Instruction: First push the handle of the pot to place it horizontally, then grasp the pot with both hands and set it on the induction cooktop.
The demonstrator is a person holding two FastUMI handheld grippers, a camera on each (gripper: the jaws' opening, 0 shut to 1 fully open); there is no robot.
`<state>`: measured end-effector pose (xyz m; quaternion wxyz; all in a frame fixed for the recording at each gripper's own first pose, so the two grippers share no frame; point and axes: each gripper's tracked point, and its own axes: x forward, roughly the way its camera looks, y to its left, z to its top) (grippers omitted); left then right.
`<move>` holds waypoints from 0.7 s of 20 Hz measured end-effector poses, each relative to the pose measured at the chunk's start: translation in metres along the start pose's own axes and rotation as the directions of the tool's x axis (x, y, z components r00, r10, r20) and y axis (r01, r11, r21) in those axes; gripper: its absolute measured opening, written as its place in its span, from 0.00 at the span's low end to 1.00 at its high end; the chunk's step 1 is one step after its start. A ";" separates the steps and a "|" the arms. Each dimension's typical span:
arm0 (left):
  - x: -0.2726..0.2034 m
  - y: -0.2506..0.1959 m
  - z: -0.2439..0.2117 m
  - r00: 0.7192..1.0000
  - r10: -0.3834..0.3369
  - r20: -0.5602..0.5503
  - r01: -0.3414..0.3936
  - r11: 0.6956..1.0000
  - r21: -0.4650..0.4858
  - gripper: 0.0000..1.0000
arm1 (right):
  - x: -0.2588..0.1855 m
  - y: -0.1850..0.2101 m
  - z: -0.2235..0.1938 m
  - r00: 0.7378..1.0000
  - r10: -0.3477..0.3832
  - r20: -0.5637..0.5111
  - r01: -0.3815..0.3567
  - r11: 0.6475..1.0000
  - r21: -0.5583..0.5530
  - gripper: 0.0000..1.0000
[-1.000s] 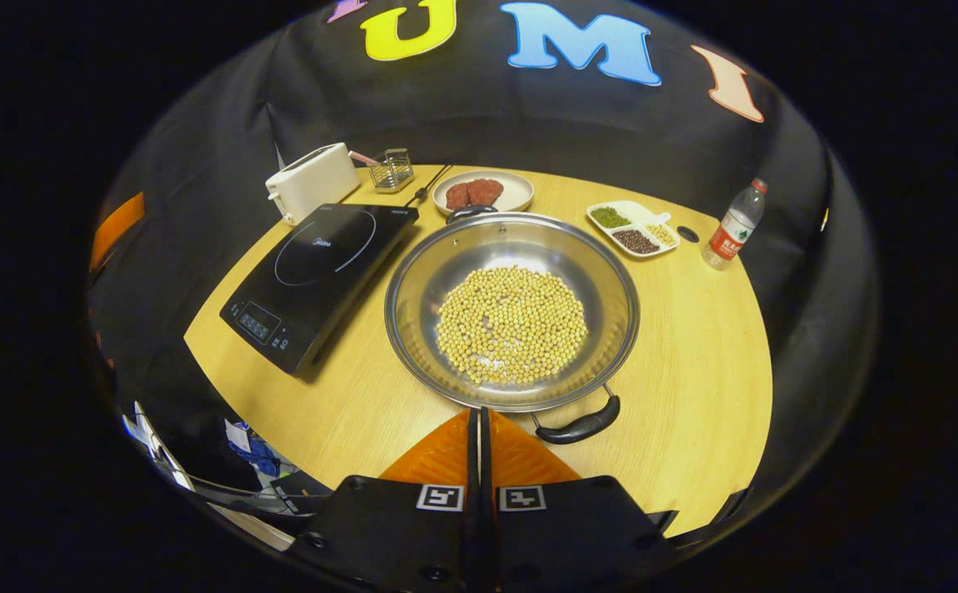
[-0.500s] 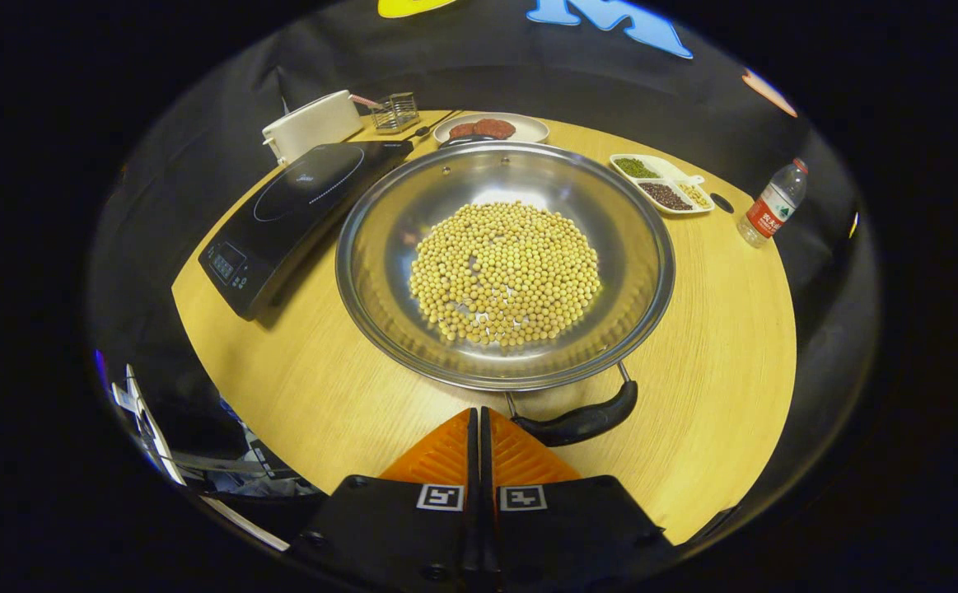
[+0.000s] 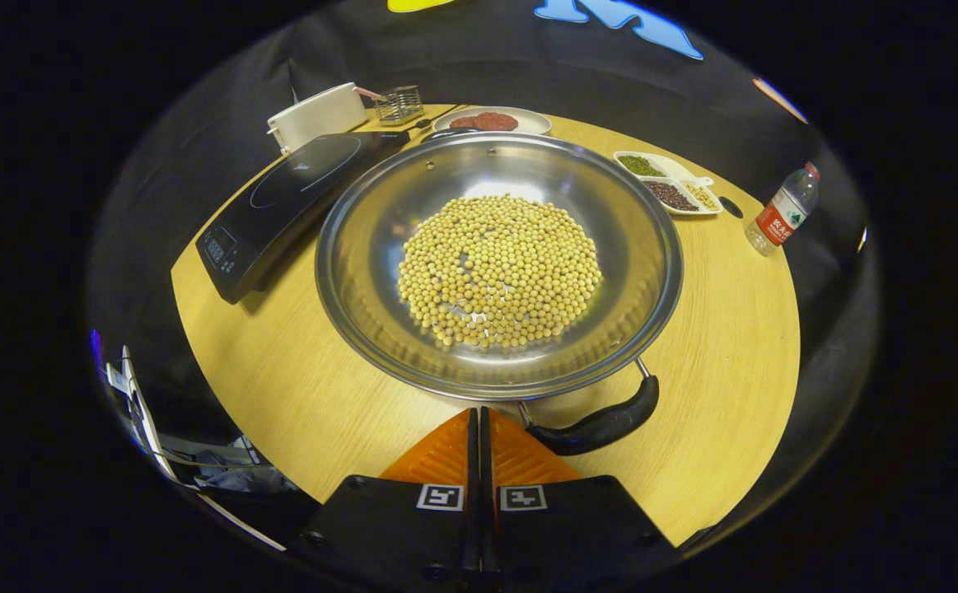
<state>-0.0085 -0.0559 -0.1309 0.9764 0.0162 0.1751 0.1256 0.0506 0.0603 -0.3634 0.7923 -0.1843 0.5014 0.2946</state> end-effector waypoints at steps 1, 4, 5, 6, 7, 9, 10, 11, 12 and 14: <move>0.001 -0.006 -0.003 1.000 -0.003 -0.007 0.003 1.000 -0.009 0.78 | 0.001 -0.005 0.001 1.000 -0.003 0.001 0.003 1.000 0.006 0.02; 0.007 -0.019 -0.013 1.000 0.001 -0.020 -0.001 1.000 -0.001 0.78 | 0.000 -0.023 0.004 0.999 -0.034 0.012 0.034 0.999 0.011 0.02; 0.009 -0.024 -0.015 1.000 0.001 -0.025 -0.001 1.000 0.009 0.78 | -0.001 -0.028 0.005 0.999 -0.041 0.012 0.041 0.999 0.009 0.02; 0.011 -0.031 -0.018 1.000 -0.001 -0.029 0.001 1.000 0.016 0.78 | -0.001 -0.033 0.004 0.999 -0.048 0.011 0.048 0.999 0.007 0.02; 0.011 -0.035 -0.019 1.000 0.000 -0.027 0.001 1.000 0.020 0.79 | -0.001 -0.039 0.006 0.998 -0.055 0.012 0.055 0.998 0.001 0.02; 0.012 -0.046 -0.019 1.000 -0.002 -0.026 0.002 1.000 0.019 0.76 | 0.000 -0.049 0.009 0.998 -0.066 0.012 0.066 0.998 0.002 0.02; 0.012 -0.050 -0.021 1.000 0.000 -0.029 0.001 1.000 0.016 0.79 | 0.002 -0.054 0.011 0.998 -0.068 0.011 0.068 0.998 0.010 0.02; 0.012 -0.054 -0.022 0.999 0.002 -0.033 -0.001 1.000 0.014 0.78 | 0.002 -0.059 0.012 0.997 -0.071 0.012 0.071 0.997 0.020 0.02; 0.012 -0.058 -0.024 0.999 0.005 -0.036 -0.005 1.000 0.013 0.79 | 0.003 -0.064 0.013 0.997 -0.075 0.013 0.074 0.997 0.030 0.02; 0.010 -0.064 -0.025 0.999 0.011 -0.038 -0.011 1.000 0.010 0.79 | 0.004 -0.074 0.017 0.996 -0.084 0.017 0.083 0.995 0.051 0.02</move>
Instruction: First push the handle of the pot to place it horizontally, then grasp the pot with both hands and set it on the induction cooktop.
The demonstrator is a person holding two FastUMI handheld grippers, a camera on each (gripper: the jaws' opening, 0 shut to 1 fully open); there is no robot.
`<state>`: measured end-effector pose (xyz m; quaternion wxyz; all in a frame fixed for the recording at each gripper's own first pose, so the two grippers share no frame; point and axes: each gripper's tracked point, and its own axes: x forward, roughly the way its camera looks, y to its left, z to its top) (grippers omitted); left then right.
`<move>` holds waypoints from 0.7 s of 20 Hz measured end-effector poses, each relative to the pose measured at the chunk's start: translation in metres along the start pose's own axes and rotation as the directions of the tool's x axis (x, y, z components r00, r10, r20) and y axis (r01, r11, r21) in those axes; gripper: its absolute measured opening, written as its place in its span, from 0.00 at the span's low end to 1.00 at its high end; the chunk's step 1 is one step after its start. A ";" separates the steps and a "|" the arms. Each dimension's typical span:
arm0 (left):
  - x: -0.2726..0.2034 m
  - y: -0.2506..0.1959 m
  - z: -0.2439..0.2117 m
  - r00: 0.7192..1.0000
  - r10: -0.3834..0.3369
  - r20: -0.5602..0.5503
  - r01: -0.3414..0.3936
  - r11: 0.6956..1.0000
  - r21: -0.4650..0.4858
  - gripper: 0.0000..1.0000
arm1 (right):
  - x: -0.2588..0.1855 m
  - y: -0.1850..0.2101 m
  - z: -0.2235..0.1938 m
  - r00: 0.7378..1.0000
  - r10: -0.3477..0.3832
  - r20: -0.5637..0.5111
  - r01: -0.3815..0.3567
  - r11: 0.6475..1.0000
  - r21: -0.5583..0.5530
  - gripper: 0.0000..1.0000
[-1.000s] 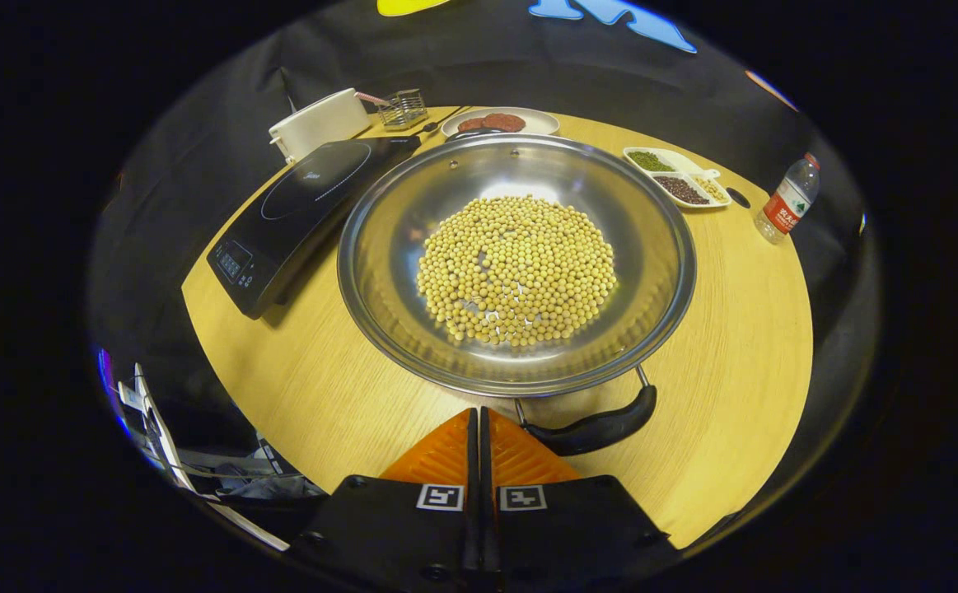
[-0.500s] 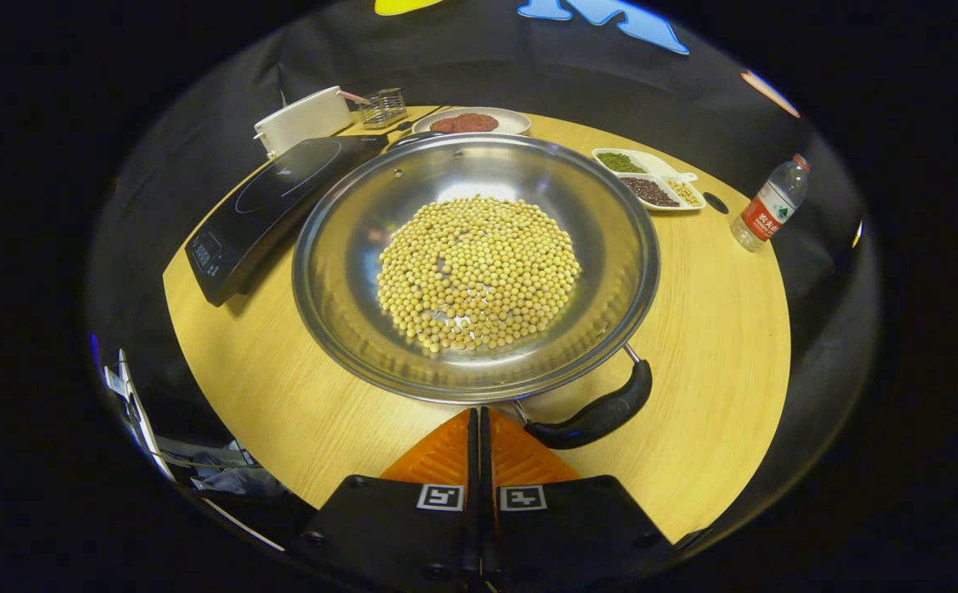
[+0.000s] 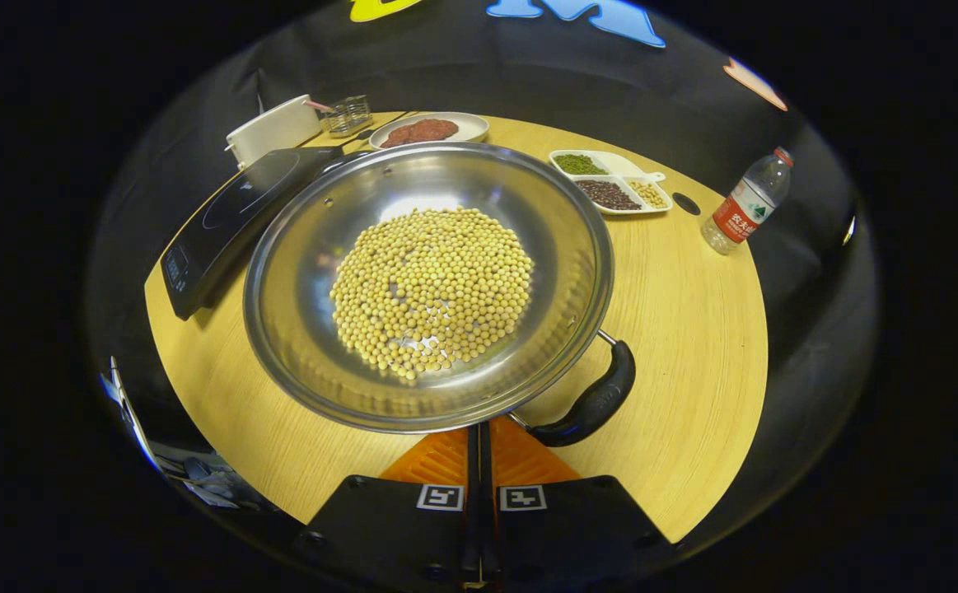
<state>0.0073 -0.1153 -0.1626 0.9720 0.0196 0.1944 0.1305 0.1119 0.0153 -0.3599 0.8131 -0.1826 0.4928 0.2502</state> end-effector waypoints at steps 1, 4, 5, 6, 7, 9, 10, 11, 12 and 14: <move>-0.001 -0.003 0.001 1.000 0.000 -0.001 0.000 1.000 -0.002 0.79 | 0.001 -0.006 0.000 1.000 -0.004 0.000 0.004 1.000 0.007 0.02; -0.003 -0.012 -0.001 1.000 0.005 -0.004 -0.005 1.000 0.005 0.76 | 0.003 -0.018 0.003 1.000 -0.003 0.007 0.003 0.999 0.040 0.02; -0.003 -0.014 -0.001 1.000 0.006 -0.005 -0.006 1.000 0.008 0.76 | 0.003 -0.022 0.004 1.000 -0.004 0.011 0.004 0.999 0.052 0.02; -0.005 -0.016 -0.001 1.000 0.007 -0.005 -0.007 1.000 0.011 0.78 | 0.003 -0.027 0.005 1.000 -0.007 0.015 0.006 0.998 0.065 0.00; -0.006 -0.019 0.002 1.000 0.008 -0.003 -0.008 1.000 0.014 0.78 | 0.003 -0.032 0.006 1.000 -0.011 0.017 0.009 0.997 0.077 0.02; -0.009 -0.022 0.005 1.000 0.011 0.003 -0.011 1.000 0.019 0.78 | 0.003 -0.044 0.009 0.999 -0.029 0.036 0.025 0.995 0.102 0.02; -0.010 -0.021 0.005 1.000 0.016 0.006 -0.016 1.000 0.022 0.79 | 0.002 -0.052 0.013 0.998 -0.043 0.047 0.038 0.993 0.112 0.02; -0.012 -0.024 0.008 1.000 0.014 0.013 -0.015 1.000 0.021 0.79 | 0.001 -0.057 0.015 0.997 -0.047 0.057 0.040 0.991 0.125 0.02; -0.013 -0.024 0.010 1.000 0.015 0.019 -0.015 1.000 0.019 0.79 | 0.001 -0.060 0.017 0.997 -0.051 0.065 0.042 0.989 0.140 0.02; -0.015 -0.022 0.015 0.999 0.022 0.035 -0.023 1.000 0.021 0.78 | -0.001 -0.066 0.021 0.995 -0.057 0.078 0.043 0.985 0.166 0.02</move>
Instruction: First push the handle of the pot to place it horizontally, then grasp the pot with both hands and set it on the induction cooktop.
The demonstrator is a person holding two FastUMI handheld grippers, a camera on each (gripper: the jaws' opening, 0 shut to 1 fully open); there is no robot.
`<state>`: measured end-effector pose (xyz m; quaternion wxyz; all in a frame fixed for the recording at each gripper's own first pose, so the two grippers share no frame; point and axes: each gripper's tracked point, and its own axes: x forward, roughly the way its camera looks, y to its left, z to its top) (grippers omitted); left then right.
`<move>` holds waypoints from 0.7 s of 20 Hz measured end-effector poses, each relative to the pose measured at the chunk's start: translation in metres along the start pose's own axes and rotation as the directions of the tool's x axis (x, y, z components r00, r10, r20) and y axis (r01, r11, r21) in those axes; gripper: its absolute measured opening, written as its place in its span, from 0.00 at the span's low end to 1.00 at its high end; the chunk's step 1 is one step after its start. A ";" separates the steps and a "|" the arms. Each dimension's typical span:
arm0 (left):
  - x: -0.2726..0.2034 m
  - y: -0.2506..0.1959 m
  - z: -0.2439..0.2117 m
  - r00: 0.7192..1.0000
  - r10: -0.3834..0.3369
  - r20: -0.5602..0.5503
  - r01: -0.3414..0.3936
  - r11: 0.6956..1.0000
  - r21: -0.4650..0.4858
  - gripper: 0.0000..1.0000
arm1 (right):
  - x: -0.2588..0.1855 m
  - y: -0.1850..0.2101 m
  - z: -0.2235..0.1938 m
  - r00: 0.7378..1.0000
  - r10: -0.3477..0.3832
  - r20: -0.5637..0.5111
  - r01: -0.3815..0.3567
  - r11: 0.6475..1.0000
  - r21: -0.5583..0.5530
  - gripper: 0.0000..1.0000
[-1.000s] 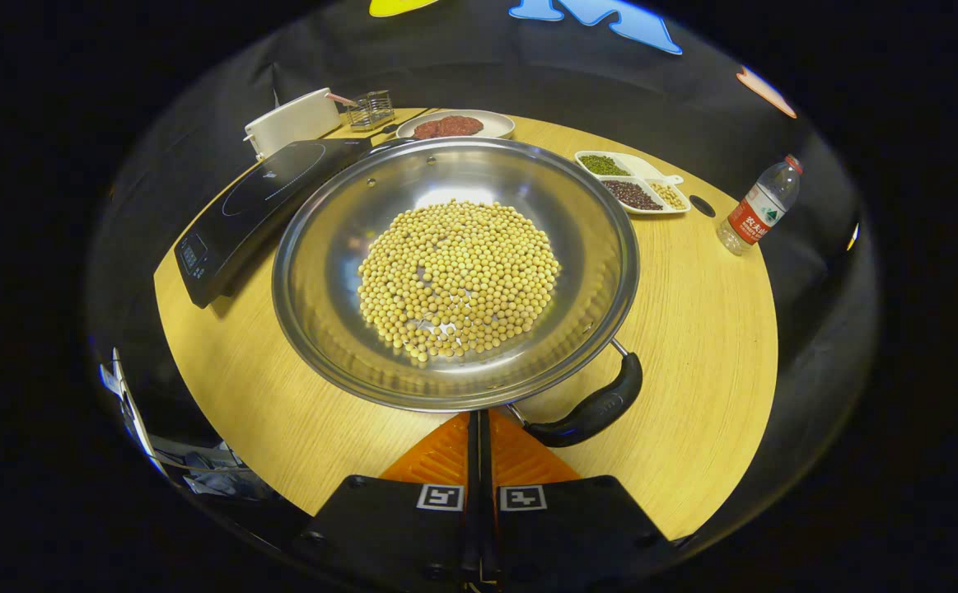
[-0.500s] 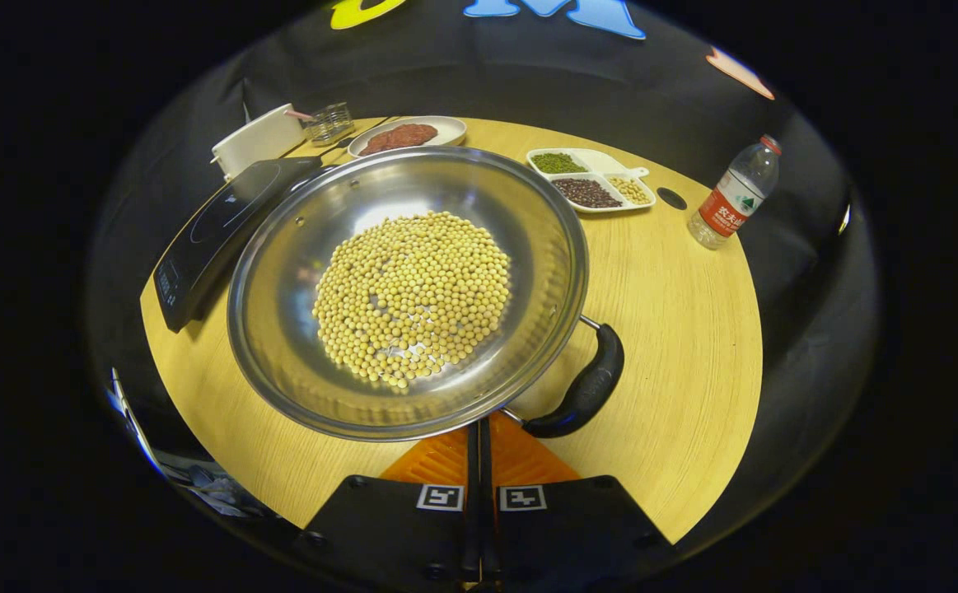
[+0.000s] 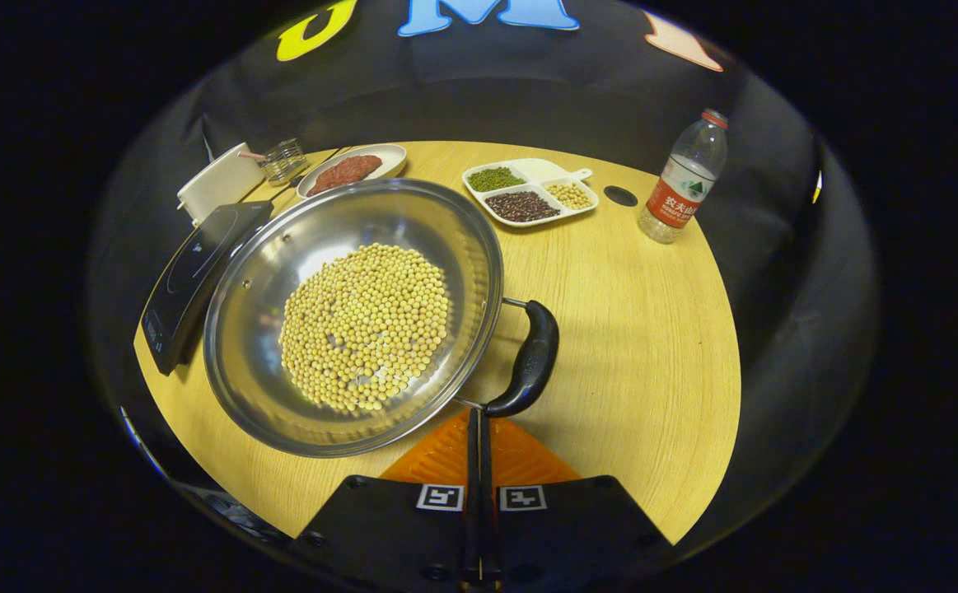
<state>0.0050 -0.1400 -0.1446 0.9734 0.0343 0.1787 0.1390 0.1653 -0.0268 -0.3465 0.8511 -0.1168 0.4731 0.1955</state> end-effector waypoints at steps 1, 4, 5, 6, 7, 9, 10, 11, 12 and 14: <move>-0.001 0.001 0.006 1.000 0.001 0.011 -0.001 1.000 -0.002 0.78 | 0.000 -0.002 0.002 1.000 -0.002 0.006 0.002 1.000 0.009 0.02; -0.004 0.004 0.016 0.999 -0.010 0.040 0.011 1.000 -0.022 0.78 | -0.004 -0.006 0.003 1.000 -0.019 0.024 0.019 1.000 0.020 0.02; -0.005 0.004 0.020 0.999 -0.021 0.050 0.022 0.999 -0.028 0.78 | -0.006 -0.008 0.004 0.999 -0.028 0.034 0.027 0.999 0.026 0.02; -0.005 0.006 0.022 0.998 -0.035 0.059 0.037 0.999 -0.029 0.78 | -0.010 -0.012 0.006 0.998 -0.045 0.053 0.043 0.998 0.034 0.00; -0.004 0.007 0.025 0.996 -0.051 0.068 0.053 0.998 -0.024 0.78 | -0.018 -0.016 0.008 0.994 -0.069 0.081 0.066 0.997 0.047 0.02; -0.004 0.011 0.029 0.993 -0.088 0.082 0.088 0.996 -0.003 0.78 | -0.036 -0.019 0.012 0.987 -0.098 0.125 0.087 0.992 0.090 0.00; -0.004 0.013 0.032 0.990 -0.109 0.093 0.109 0.994 0.007 0.76 | -0.047 -0.019 0.012 0.985 -0.109 0.134 0.093 0.989 0.117 0.02; -0.004 0.017 0.034 0.986 -0.131 0.103 0.130 0.991 0.015 0.76 | -0.056 -0.018 0.010 0.984 -0.117 0.137 0.097 0.985 0.142 0.02; -0.004 0.021 0.036 0.982 -0.153 0.109 0.152 0.988 0.020 0.78 | -0.066 -0.017 0.008 0.982 -0.129 0.137 0.106 0.980 0.166 0.03; -0.002 0.029 0.035 0.972 -0.201 0.121 0.200 0.980 0.021 0.76 | -0.080 -0.019 0.007 0.973 -0.173 0.154 0.139 0.968 0.208 0.20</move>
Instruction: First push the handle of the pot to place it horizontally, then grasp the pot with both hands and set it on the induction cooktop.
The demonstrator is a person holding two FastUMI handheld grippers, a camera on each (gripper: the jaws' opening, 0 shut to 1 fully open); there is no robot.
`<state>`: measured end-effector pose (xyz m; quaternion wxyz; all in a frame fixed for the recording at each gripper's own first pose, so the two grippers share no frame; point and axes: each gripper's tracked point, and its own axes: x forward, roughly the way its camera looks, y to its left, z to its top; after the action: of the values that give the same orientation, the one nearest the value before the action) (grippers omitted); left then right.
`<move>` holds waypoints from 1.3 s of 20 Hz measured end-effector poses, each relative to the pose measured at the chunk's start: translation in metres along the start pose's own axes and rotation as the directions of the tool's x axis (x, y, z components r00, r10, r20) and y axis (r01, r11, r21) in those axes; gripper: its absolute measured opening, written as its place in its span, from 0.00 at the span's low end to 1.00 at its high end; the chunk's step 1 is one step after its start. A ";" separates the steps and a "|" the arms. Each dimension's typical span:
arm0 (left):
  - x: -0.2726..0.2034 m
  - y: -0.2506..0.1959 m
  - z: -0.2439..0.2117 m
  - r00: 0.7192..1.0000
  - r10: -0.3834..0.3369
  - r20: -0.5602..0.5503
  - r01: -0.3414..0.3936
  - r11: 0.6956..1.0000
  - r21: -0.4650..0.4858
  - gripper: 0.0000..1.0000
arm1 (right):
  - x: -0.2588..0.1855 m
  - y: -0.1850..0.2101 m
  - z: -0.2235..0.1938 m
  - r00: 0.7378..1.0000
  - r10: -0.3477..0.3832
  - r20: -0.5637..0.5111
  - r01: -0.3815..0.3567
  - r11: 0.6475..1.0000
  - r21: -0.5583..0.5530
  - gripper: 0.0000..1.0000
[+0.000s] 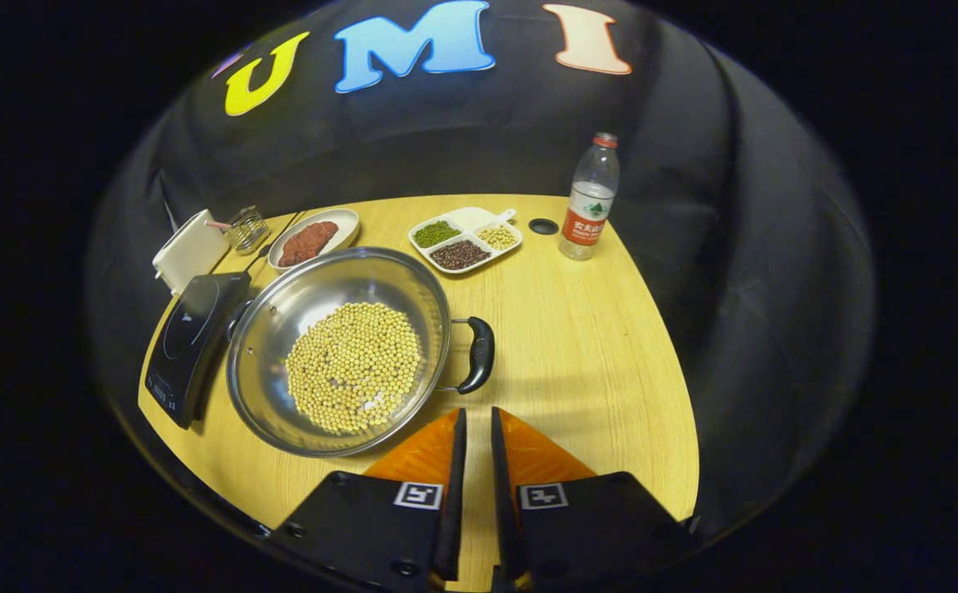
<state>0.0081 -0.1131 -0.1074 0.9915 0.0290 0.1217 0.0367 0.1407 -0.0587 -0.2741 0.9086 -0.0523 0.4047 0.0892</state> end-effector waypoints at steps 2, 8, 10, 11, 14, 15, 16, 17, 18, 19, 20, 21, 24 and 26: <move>0.005 0.007 -0.002 0.998 -0.059 0.005 0.059 0.998 -0.010 0.76 | -0.016 -0.001 -0.001 0.999 -0.034 0.022 0.033 0.999 0.029 0.46; 0.048 0.025 -0.009 0.975 -0.218 -0.032 0.216 0.975 -0.045 0.78 | -0.049 0.022 0.012 0.996 -0.041 0.079 0.033 0.994 0.100 0.94; 0.071 0.029 -0.014 0.970 -0.234 -0.071 0.229 0.971 -0.065 0.78 | -0.049 0.026 0.024 0.995 -0.033 0.097 0.024 0.995 0.097 0.98; 0.083 0.032 -0.015 0.969 -0.232 -0.084 0.226 0.971 -0.074 0.76 | -0.045 0.028 0.030 0.994 -0.028 0.103 0.018 0.995 0.096 0.98; 0.121 0.027 -0.037 0.954 -0.255 -0.160 0.236 0.963 -0.126 0.76 | -0.026 0.034 0.046 0.996 0.009 0.087 -0.019 0.994 0.108 0.96; 0.132 0.023 -0.045 0.947 -0.261 -0.188 0.236 0.961 -0.147 0.76 | -0.018 0.034 0.049 0.997 0.023 0.076 -0.031 0.993 0.117 0.98; 0.144 0.018 -0.055 0.938 -0.272 -0.213 0.238 0.956 -0.170 0.76 | -0.009 0.033 0.051 0.998 0.036 0.061 -0.044 0.991 0.126 0.98; 0.154 0.010 -0.066 0.924 -0.292 -0.248 0.247 0.949 -0.194 0.76 | 0.003 0.033 0.054 0.997 0.050 0.052 -0.057 0.990 0.129 0.94; 0.163 0.001 -0.079 0.905 -0.317 -0.283 0.261 0.940 -0.218 0.79 | 0.014 0.032 0.055 0.997 0.060 0.043 -0.065 0.990 0.124 0.94; 0.172 -0.008 -0.090 0.889 -0.336 -0.311 0.267 0.933 -0.243 0.79 | 0.024 0.031 0.057 0.997 0.074 0.036 -0.078 0.989 0.122 0.97; 0.181 -0.016 -0.104 0.875 -0.346 -0.339 0.264 0.927 -0.266 0.76 | 0.035 0.032 0.058 0.996 0.089 0.027 -0.092 0.989 0.119 0.97; 0.190 -0.020 -0.113 0.865 -0.354 -0.355 0.260 0.922 -0.286 0.76 | 0.045 0.031 0.057 0.995 0.098 0.015 -0.099 0.988 0.117 0.94; 0.217 -0.042 -0.137 0.838 -0.370 -0.401 0.257 0.916 -0.307 0.79 | 0.073 0.026 0.056 0.993 0.116 -0.020 -0.112 0.986 0.125 0.94; 0.237 -0.058 -0.153 0.818 -0.376 -0.436 0.262 0.918 -0.299 0.79 | 0.091 0.022 0.050 0.990 0.130 -0.052 -0.122 0.983 0.136 0.94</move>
<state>0.2040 -0.1446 -0.3161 0.9175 -0.1148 0.3644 -0.1112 0.2323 -0.0174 -0.3089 0.8899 0.0309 0.4397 0.1178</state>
